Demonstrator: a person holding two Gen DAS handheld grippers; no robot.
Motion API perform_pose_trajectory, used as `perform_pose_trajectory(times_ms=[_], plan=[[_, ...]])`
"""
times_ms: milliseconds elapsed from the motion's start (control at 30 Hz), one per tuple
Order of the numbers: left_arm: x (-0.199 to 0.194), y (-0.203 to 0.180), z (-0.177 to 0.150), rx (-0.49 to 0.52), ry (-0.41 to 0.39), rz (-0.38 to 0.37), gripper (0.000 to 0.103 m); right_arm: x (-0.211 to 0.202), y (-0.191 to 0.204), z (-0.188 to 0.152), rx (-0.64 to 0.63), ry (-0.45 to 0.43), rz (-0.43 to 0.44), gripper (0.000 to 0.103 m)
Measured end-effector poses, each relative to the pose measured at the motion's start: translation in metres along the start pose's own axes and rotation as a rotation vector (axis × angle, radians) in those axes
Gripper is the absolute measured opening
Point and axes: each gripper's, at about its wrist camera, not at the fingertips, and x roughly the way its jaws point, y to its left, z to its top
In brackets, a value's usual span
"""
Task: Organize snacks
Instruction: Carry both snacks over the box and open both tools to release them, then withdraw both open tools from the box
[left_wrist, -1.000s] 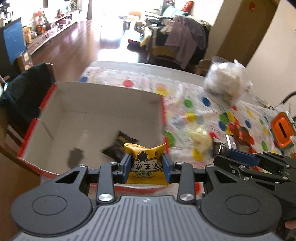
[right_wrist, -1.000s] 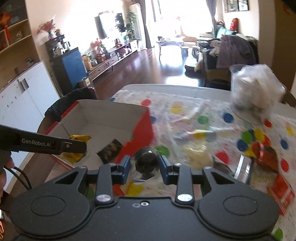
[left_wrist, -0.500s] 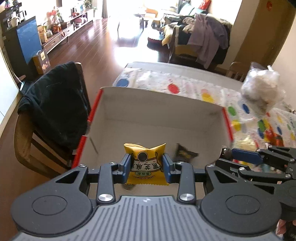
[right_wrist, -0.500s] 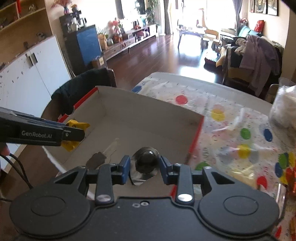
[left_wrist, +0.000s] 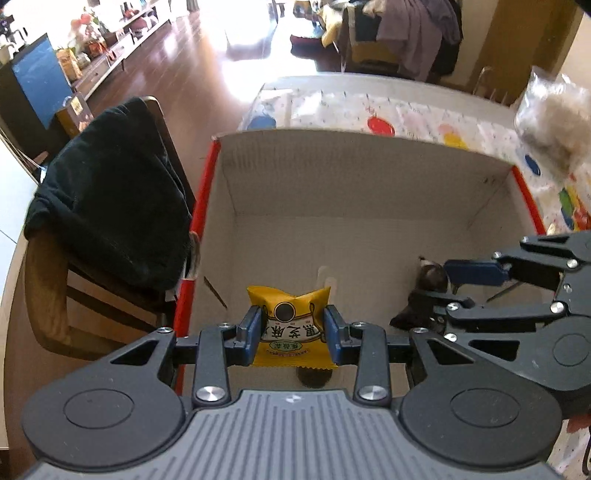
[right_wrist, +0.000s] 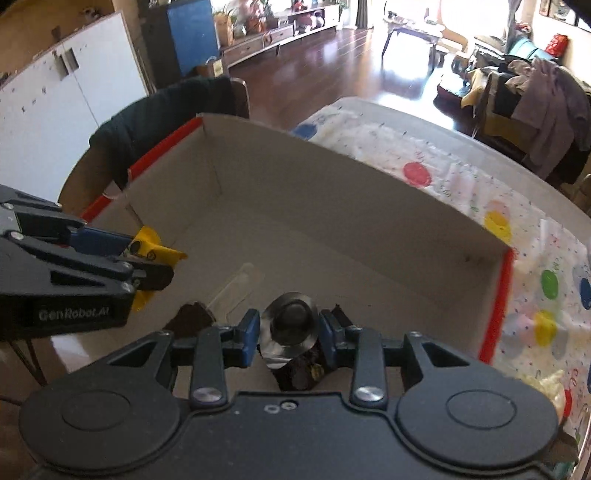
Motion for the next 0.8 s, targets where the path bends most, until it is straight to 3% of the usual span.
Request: perform_pose_trajectory(times_ms=[333,800], plan=[[0.019,-0.003,-0.006,0.018,0.074,-0.022,0.036,0.009,-0.001,-0.001,0.010,0.041,-0.009,0.037],[-0.004,-0.003,-0.011,-0.006,0.019,-0.056,0.040,-0.024,-0.006,-0.003,0.056,-0.022,0.000,0.052]])
